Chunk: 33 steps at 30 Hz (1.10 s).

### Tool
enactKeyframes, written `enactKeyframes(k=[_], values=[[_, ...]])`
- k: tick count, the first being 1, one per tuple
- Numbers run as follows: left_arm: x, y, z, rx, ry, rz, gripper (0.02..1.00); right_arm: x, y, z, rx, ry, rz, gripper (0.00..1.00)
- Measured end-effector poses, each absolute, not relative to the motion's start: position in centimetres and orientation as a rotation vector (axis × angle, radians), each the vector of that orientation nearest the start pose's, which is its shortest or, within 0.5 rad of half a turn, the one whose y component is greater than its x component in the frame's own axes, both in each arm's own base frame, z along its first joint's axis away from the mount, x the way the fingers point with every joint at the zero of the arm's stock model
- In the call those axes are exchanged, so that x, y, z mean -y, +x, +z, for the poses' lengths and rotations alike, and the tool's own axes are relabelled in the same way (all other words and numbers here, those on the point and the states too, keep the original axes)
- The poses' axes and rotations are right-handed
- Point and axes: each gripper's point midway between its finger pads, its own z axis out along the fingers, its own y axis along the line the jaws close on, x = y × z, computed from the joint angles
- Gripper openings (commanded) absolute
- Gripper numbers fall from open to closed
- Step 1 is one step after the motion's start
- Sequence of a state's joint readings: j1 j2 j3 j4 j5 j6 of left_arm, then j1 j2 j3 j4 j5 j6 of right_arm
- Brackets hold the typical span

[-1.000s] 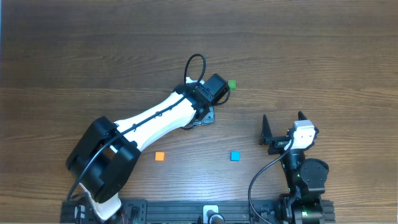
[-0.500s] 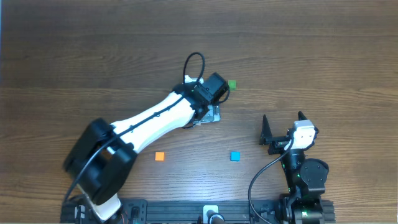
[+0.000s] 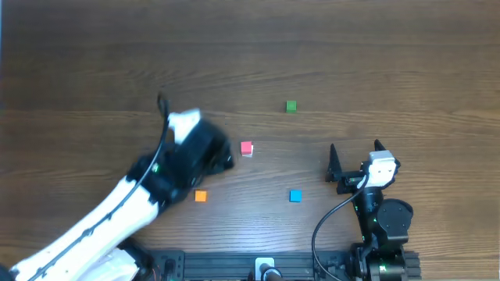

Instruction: Stack Cubes

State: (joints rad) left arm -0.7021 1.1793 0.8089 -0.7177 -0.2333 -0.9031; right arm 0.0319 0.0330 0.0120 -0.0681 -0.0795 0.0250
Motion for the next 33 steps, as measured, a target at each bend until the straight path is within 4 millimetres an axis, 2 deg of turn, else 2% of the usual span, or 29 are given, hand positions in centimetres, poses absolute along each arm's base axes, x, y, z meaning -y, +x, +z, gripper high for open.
enactKeyframes(k=[4,6,8,12,16,19,26,33], values=[[12.8,20.6,5.7,-2.694,-0.339,-0.192,0.893,-2.2,24.6,15.5,-1.659,-0.066,0.109,0.991],[11.9,19.3,3.8,-2.730,-0.339,-0.160,0.875,-2.1,24.6,15.5,-1.659,-0.065,0.109,0.993],[11.5,18.7,2.8,-2.749,-0.337,-0.147,0.860,-2.1,24.6,15.5,-1.659,-0.065,0.109,0.991],[11.8,18.7,2.5,-2.745,-0.326,-0.166,0.847,-2.1,24.6,15.5,-1.659,-0.065,0.110,0.993],[13.5,19.0,2.3,-2.730,-0.246,-0.206,0.853,-2.1,24.6,15.5,-1.659,-0.065,0.109,0.993],[14.2,18.6,1.7,-2.751,-0.181,-0.192,0.855,-2.1,24.6,15.5,-1.659,-0.065,0.109,0.991],[14.1,18.0,0.4,-2.794,-0.106,-0.129,0.858,-2.1,24.6,15.5,-1.659,-0.065,0.109,0.993],[14.0,18.0,0.3,-2.800,-0.075,-0.115,0.855,-2.1,24.6,15.5,-1.659,-0.065,0.109,0.991]])
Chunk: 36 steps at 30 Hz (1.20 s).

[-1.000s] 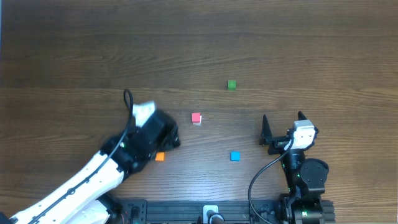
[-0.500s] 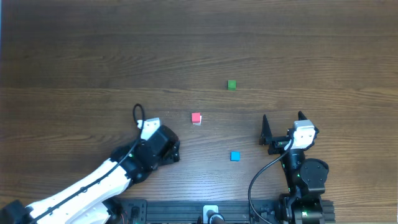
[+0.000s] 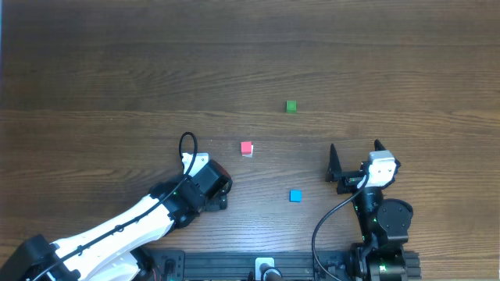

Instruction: Stack Cubes

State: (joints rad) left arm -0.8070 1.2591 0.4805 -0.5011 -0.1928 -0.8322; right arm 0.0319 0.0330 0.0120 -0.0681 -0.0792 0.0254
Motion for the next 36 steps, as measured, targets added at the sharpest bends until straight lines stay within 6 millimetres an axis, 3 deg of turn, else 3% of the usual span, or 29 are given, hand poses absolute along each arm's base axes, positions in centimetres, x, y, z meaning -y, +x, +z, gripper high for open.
enactKeyframes(k=[15,26,36], values=[[13.30,17.50,0.49,-2.874,-0.039,-0.075,0.864,-2.14,24.62,15.52,-1.659,-0.065,0.109,0.993],[14.20,17.54,0.80,-2.936,0.008,-0.060,0.871,-2.14,24.62,15.52,-1.659,-0.065,0.109,0.991],[13.88,17.03,0.49,-3.002,-0.013,-0.037,0.875,-2.14,24.62,15.52,-1.659,-0.065,0.109,0.993]])
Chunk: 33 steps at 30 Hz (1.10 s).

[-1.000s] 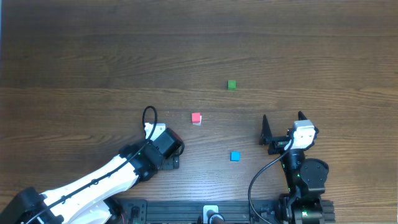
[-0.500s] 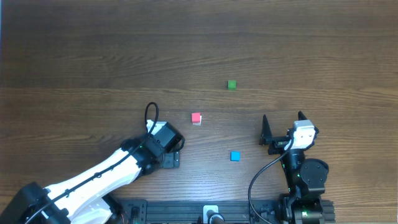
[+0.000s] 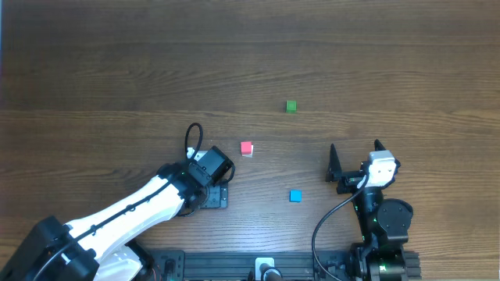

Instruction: Stack Cubes

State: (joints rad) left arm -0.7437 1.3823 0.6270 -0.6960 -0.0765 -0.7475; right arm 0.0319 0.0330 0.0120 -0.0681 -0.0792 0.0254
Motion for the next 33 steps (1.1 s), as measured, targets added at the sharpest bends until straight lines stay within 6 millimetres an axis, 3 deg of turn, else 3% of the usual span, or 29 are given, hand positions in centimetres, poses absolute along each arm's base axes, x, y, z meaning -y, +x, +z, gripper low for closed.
enactKeyframes(k=[8,9,12,14,22,33], values=[[13.85,16.92,0.19,-3.013,-0.012,-0.028,0.838,-2.14,24.62,15.52,-1.659,-0.065,0.109,0.991],[13.84,16.90,0.11,-3.016,-0.012,-0.025,0.796,-2.14,24.62,15.52,-1.659,-0.065,0.109,0.991],[13.90,16.77,0.00,-3.024,-0.010,-0.029,0.522,-2.14,24.62,15.52,-1.659,-0.065,0.109,0.991],[13.93,16.75,-0.02,-3.026,-0.009,-0.031,0.415,-2.14,24.62,15.52,-1.659,-0.065,0.109,0.993],[13.89,16.68,-0.14,-3.032,0.000,-0.025,0.415,-2.14,24.62,15.52,-1.659,-0.065,0.109,0.991],[13.89,16.68,-0.14,-3.032,0.000,-0.025,0.281,-2.14,24.62,15.52,-1.659,-0.065,0.109,0.991]])
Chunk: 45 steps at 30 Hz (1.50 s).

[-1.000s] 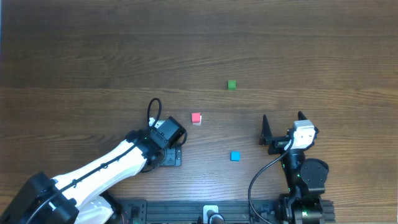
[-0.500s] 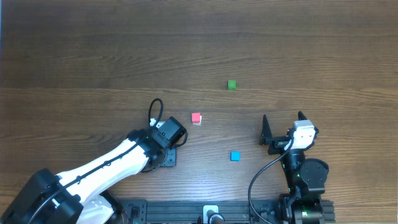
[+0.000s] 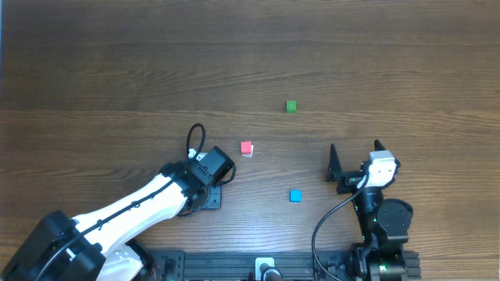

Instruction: Stack Cubes

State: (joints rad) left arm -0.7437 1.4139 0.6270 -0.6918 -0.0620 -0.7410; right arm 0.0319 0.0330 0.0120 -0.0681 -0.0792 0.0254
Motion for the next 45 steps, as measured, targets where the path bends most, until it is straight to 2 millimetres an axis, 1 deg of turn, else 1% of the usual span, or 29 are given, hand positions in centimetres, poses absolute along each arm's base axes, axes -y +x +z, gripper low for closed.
enactKeyframes(k=[6,12,15,17,19,22,25,27,30,32,35,40,45], values=[[13.9,16.7,-0.1,-3.031,-0.001,-0.026,0.233,-2.1,24.6,15.5,-1.659,-0.065,0.109,0.993],[14.0,16.8,-0.1,-3.029,-0.001,-0.027,0.163,-2.1,24.6,15.5,-1.659,-0.065,0.109,0.991],[14.3,17.2,0.4,-3.019,-0.002,-0.040,0.119,-2.1,24.6,15.5,-1.659,-0.065,0.109,0.991],[14.7,17.7,1.1,-3.009,-0.003,-0.043,0.115,-2.1,24.6,15.5,-1.659,-0.065,0.109,0.993],[15.3,18.6,2.4,-2.995,-0.005,-0.041,0.115,-2.1,24.6,15.5,-1.659,-0.065,0.109,0.993],[16.6,20.5,4.6,-2.961,-0.011,-0.054,0.110,-2.1,24.6,15.5,-1.659,-0.066,0.109,0.993],[18.3,22.8,7.0,-2.926,-0.017,-0.062,0.108,-2.1,24.6,15.5,-1.660,-0.065,0.109,0.993],[19.4,24.2,8.2,-2.919,-0.018,-0.058,0.102,-2.1,24.6,15.5,-1.660,-0.065,0.110,0.993],[21.1,26.1,9.0,-2.910,-0.020,-0.058,0.097,-2.1,24.6,15.5,-1.659,-0.065,0.109,0.993],[22.2,27.4,9.2,-2.905,-0.020,-0.058,0.095,-2.1,24.6,15.5,-1.659,-0.065,0.109,0.993],[23.2,28.5,8.7,-2.912,-0.019,-0.059,0.095,-2.1,24.6,15.5,-1.659,-0.065,0.109,0.993],[23.7,28.5,7.1,-2.947,-0.014,-0.048,0.095,-2.1,24.6,15.5,-1.659,-0.065,0.109,0.991],[23.8,28.4,6.8,-2.956,-0.013,-0.051,0.091,-2.1,24.6,15.5,-1.659,-0.065,0.109,0.991]])
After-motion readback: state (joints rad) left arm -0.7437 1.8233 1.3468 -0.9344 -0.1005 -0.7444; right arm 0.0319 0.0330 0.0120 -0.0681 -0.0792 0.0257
